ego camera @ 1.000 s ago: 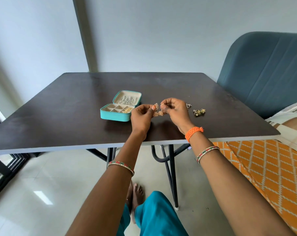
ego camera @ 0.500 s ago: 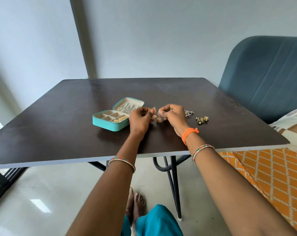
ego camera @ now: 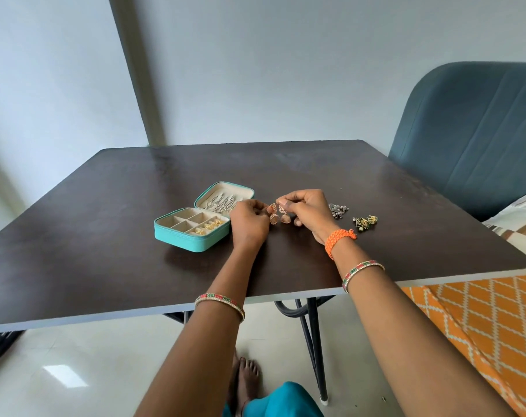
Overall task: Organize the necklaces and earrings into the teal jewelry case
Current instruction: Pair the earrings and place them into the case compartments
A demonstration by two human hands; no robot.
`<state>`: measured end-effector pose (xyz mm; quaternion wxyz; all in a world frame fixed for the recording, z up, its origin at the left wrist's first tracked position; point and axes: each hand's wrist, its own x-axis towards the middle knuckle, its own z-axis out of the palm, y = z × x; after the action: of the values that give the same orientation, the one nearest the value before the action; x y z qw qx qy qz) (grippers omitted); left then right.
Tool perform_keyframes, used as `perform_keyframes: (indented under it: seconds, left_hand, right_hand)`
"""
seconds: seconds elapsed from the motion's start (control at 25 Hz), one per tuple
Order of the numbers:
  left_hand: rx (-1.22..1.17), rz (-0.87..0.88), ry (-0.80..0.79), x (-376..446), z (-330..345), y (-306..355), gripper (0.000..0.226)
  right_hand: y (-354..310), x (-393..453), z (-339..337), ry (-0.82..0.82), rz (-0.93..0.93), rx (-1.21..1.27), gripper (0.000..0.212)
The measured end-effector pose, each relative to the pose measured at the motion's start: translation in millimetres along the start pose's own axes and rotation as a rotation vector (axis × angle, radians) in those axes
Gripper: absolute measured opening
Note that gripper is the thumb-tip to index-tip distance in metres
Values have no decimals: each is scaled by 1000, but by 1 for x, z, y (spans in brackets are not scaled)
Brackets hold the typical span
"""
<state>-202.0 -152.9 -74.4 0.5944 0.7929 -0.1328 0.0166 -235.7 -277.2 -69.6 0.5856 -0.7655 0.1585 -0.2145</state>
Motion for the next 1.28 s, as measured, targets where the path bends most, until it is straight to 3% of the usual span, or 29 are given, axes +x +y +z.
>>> perform_keyframes:
  seconds: [0.16, 0.44, 0.52, 0.64, 0.88, 1.12, 1.28]
  left_hand:
    - [39, -46, -27, 6, -1, 1, 6]
    - [66, -119, 69, 4, 4, 3, 8]
    - [63, -101, 81, 2, 6, 2, 6]
    - [-70, -38, 103, 0, 6, 4, 7]
    - [-307, -3, 31, -8, -6, 5, 7]
    - [-91, 24, 6, -2, -3, 1, 14]
    - [96, -8, 19, 0, 1, 4, 15]
  right_hand:
    - [6, 4, 2, 8, -4, -54, 8]
    - [7, 8, 8, 123, -34, -189, 12]
    - [8, 7, 8, 110, -34, -95, 7]
    - [5, 4, 3, 23, -67, 160, 20]
    - [0, -3, -1, -65, -82, 272, 26]
    - [2, -5, 6, -30, -38, 162, 9]
    - [4, -3, 10, 36, -30, 89, 10]
